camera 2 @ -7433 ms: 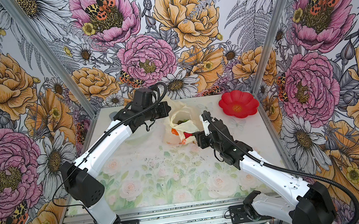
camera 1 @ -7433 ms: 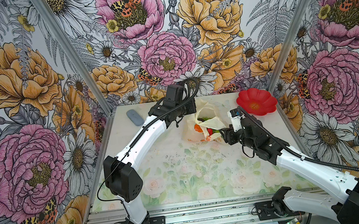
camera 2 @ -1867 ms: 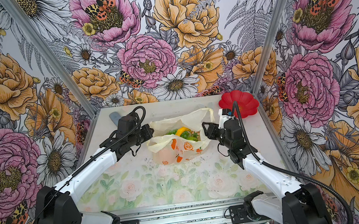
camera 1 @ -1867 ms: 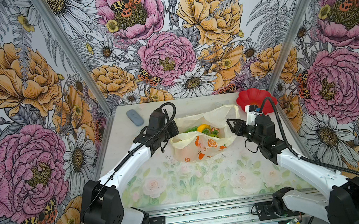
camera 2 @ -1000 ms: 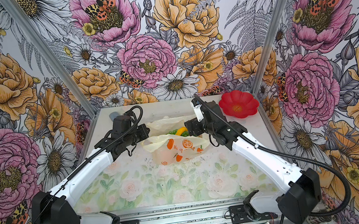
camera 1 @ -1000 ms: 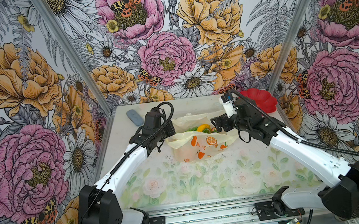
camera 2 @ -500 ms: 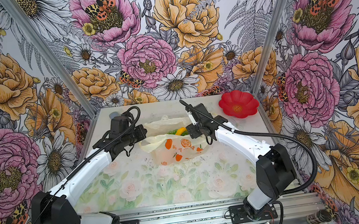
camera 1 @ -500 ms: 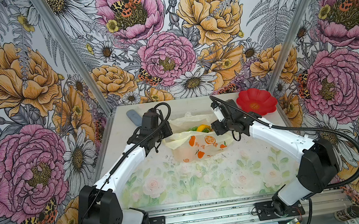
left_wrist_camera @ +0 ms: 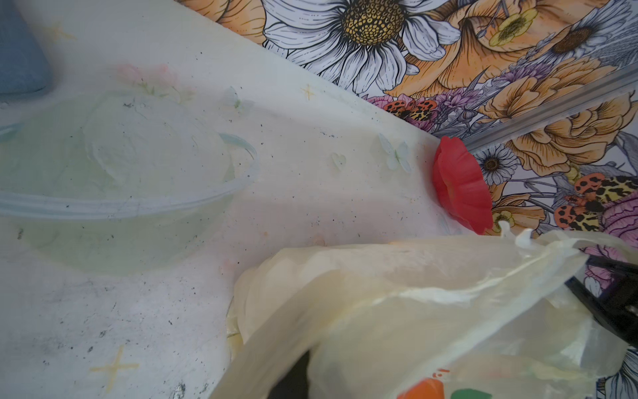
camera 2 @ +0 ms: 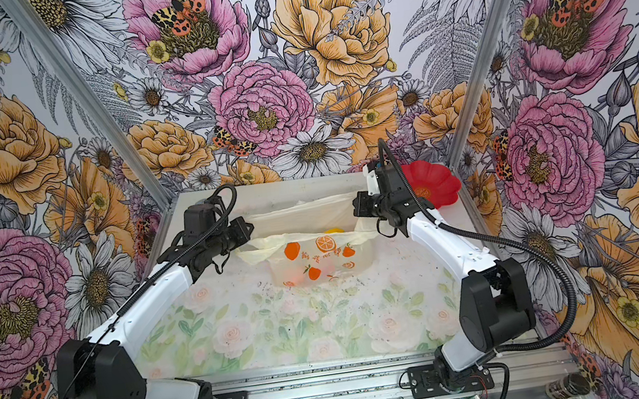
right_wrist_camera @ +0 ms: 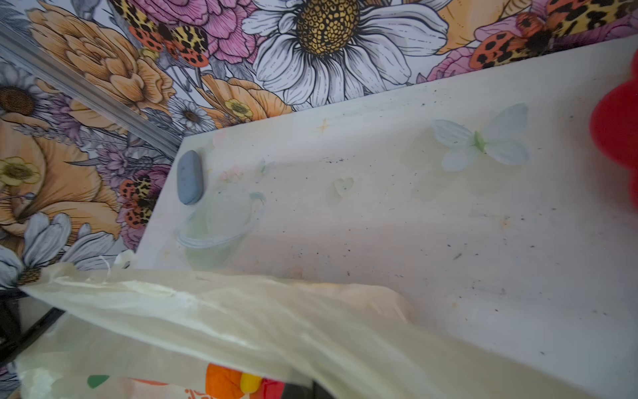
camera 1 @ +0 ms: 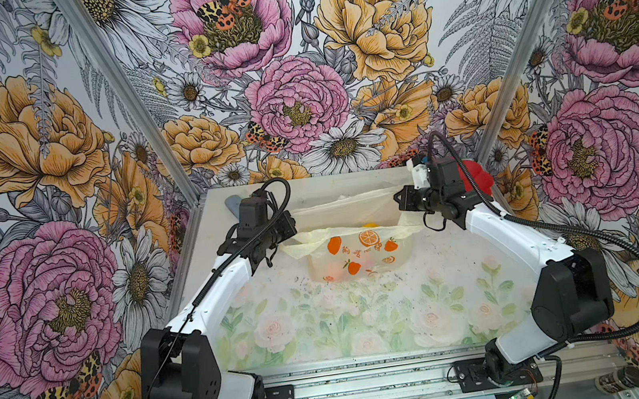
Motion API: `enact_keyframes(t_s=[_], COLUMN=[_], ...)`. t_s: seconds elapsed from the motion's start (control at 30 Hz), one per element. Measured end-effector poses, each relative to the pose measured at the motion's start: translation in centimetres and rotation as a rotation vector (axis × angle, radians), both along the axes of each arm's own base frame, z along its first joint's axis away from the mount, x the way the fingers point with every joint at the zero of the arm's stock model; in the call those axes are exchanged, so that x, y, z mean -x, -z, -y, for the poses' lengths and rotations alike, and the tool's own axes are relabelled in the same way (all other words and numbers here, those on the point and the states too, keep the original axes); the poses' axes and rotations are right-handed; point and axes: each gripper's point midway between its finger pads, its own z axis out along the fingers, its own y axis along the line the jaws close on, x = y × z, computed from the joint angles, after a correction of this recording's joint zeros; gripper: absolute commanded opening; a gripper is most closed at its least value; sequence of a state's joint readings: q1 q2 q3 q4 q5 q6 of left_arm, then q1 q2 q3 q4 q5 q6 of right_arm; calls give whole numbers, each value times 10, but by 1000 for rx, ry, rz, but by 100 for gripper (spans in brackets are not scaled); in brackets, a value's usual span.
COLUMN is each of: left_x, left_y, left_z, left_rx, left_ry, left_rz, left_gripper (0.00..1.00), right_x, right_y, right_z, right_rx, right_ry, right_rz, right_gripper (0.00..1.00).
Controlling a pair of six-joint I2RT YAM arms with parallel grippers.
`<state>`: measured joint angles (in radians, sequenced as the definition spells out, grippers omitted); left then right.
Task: Take the fake fruits out of the plastic bag
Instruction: 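Spread the bag mouth apart with both grippers, exposing the fruits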
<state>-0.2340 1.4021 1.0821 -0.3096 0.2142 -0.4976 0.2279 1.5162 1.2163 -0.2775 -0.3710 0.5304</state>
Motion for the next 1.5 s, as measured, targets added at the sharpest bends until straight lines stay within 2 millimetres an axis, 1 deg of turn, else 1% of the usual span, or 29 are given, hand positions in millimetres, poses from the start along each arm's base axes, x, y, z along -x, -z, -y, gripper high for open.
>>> enact_keyframes(t_s=[0.03, 0.1, 0.17, 0.2, 0.27, 0.33, 0.4, 0.47, 0.53, 0.57, 0.63, 0.7, 0.77, 0.83, 0.9, 0.97, 1.0, 1.07, 1.17, 1.23, 1.27, 1.3, 1.33, 1.4, 1.5], left_x=[-4, -6, -9, -11, -13, -10, -3, 2, 7, 9, 17, 25, 32, 40, 46, 51, 54, 57, 60, 66, 69, 74, 80, 88, 96], left_y=[-2, -1, 6, 11, 27, 43, 50, 46, 35, 28, 13, 3, 1, 4, 7, 9, 11, 17, 38, 57, 67, 78, 89, 104, 116], left_z=[-5, -9, -8, -8, -3, 2, 6, 13, 20, 22, 28, 31, 33, 37, 44, 50, 54, 56, 53, 48, 45, 40, 34, 25, 21], left_rx=[6, 10, 7, 4, -11, -38, -57, -76, -91, -91, -89, -81, -68, -65, -65, -62, -61, -62, -65, -65, -66, -76, -87, -98, -87], left_ry=[-10, -17, -17, -16, -4, 14, 23, 31, 37, 33, 26, 7, -14, -30, -34, -32, -27, -24, -21, -3, 5, 12, 11, 19, 41], left_rz=[14, 15, 2, -8, -48, -95, -131, -147, -143, -138, -132, -138, -157, -185, -206, -219, -225, -237, -254, -254, -249, -240, -224, -184, -97], left_gripper=[0, 0, 1, 5, 17, 35, 48, 60, 70, 73, 78, 81, 83, 84, 83, 78, 73, 59, 34, 13, 5, 0, 0, 0, 0], right_x=[2, 5, 8, 9, 12, 15, 17, 19, 20, 22, 24, 26, 29, 31, 32, 33, 33, 33, 30, 26, 24, 21, 16, 9, 2], right_y=[-3, 0, 10, 15, 26, 37, 42, 41, 34, 31, 23, 19, 17, 16, 16, 17, 18, 18, 18, 18, 18, 18, 18, 23, 38], right_z=[-4, -10, -12, -12, -11, -8, -7, -7, -7, -8, -10, -13, -17, -21, -24, -23, -24, -22, -14, -4, 0, 5, 9, 13, 10], right_rx=[-64, -143, -196, -213, -238, -253, -254, -253, -249, -248, -239, -230, -214, -198, -181, -170, -166, -162, -169, -197, -210, -228, -246, -286, -353], right_ry=[-11, -26, -24, -20, -11, 4, 9, 9, 3, -1, -13, -24, -35, -43, -48, -42, -40, -32, -6, 17, 28, 40, 49, 54, 41], right_rz=[3, -3, -29, -40, -60, -82, -88, -86, -64, -53, -25, -8, 7, 18, 27, 26, 25, 23, 22, 19, 16, 13, 11, -6, -65], right_gripper=[0, 0, 0, 0, 0, 0, 0, 0, 0, 0, 0, 0, 0, 0, 0, 0, 0, 0, 0, 0, 0, 0, 0, 0, 0])
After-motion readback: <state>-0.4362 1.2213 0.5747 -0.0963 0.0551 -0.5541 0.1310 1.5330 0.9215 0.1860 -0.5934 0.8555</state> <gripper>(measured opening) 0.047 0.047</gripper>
